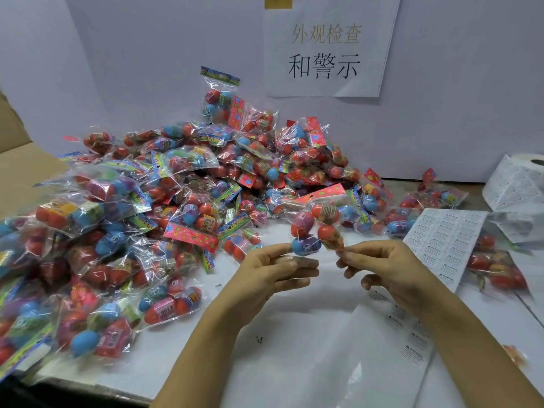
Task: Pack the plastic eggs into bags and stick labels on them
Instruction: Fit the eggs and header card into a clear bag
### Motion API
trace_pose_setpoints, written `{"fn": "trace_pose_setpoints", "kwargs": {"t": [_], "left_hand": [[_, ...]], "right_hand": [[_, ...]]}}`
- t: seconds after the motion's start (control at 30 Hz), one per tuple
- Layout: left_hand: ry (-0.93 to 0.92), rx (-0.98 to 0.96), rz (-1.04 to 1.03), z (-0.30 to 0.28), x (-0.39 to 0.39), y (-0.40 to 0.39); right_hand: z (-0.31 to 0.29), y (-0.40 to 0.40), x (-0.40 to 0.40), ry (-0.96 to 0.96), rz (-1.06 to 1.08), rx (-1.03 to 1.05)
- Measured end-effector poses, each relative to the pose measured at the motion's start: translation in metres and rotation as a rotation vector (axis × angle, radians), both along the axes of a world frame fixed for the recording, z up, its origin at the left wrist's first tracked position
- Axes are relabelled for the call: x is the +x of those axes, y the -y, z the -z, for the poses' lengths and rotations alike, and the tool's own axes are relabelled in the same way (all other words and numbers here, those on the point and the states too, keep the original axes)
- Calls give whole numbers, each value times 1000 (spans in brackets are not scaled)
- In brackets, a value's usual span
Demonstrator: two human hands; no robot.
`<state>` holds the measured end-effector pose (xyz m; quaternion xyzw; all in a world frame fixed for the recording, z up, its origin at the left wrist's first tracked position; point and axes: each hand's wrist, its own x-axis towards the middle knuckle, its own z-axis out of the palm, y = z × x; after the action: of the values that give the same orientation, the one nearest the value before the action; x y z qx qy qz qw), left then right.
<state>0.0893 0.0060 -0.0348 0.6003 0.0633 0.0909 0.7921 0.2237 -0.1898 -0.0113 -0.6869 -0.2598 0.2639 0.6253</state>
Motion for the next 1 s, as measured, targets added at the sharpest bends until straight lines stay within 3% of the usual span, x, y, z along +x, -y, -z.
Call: {"fn": "trace_pose_setpoints", "kwargs": {"t": [0.1,0.23,0.33,0.4,0.5,0.57,0.73,0.83,1.0], "left_hand": [[-14,143,-106,3,2,4],[34,324,-264,5,5,11],[106,580,-352,8,5,16],[161,664,-301,11,4,18],[193,724,-196,13,3,18],[189,692,-165,11,2,22],[73,483,-345,9,5,15],[-18,198,-155,8,7,15],[28,54,-83,7,5,14]], "right_hand": [[8,-4,-1,61,167,-29],[16,-12,-11,298,415,-120],[20,-21,-23,251,265,-50],[20,-25,-29,195,119,-42],[20,-25,-29,154,85,7],[18,-22,-25,114,91,38],[10,-17,-21,2,-11,72],[6,-15,-21,3,-108,70],[5,-15,-16,-90,-12,92]]}}
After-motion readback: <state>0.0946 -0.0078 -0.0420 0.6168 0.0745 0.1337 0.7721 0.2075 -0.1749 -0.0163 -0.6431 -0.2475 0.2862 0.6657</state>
